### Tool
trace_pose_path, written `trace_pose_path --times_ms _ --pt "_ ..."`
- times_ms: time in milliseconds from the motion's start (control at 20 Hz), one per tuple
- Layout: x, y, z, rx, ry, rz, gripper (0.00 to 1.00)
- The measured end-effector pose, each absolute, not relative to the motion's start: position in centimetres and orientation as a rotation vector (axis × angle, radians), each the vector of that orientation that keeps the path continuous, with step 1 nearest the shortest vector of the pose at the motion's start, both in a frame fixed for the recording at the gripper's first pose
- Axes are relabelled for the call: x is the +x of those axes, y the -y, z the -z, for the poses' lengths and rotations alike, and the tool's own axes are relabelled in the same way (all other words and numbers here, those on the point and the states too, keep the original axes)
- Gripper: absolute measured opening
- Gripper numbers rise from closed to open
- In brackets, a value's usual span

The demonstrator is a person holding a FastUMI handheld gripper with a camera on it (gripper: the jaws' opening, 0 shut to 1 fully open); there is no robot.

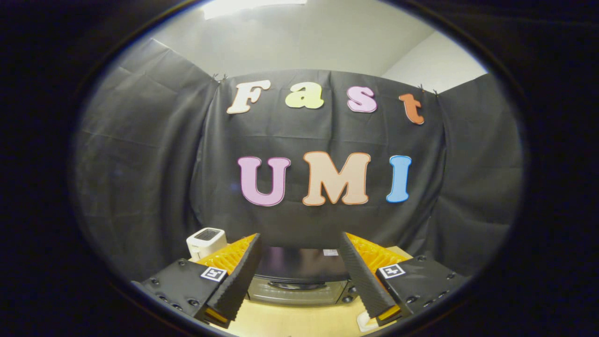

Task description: Open the toaster oven, put the food inside, and close the toaster oven door.

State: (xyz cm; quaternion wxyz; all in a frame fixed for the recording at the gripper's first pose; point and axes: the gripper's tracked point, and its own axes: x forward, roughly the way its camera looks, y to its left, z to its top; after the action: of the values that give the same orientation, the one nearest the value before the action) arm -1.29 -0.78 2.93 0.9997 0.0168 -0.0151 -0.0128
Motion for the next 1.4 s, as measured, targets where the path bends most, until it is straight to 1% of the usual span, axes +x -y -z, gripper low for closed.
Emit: trace_pose_path --times_ms 250,450,650,1150,1400 --pt "-0.8 1.5 -1.9 0.005 0.011 0.047 1.00" --pt "-0.1 0.9 -0.6 0.016 0.019 0.017 1.00" --pt "1.4 1.8 2.8 0.043 0.002 0.010 1.00" --pt "7.1 5.9 11.1 0.038 -0.052 0.092 1.00" --pt "10.1 5.3 14.4 0.045 -0.068 0.091 1.00"
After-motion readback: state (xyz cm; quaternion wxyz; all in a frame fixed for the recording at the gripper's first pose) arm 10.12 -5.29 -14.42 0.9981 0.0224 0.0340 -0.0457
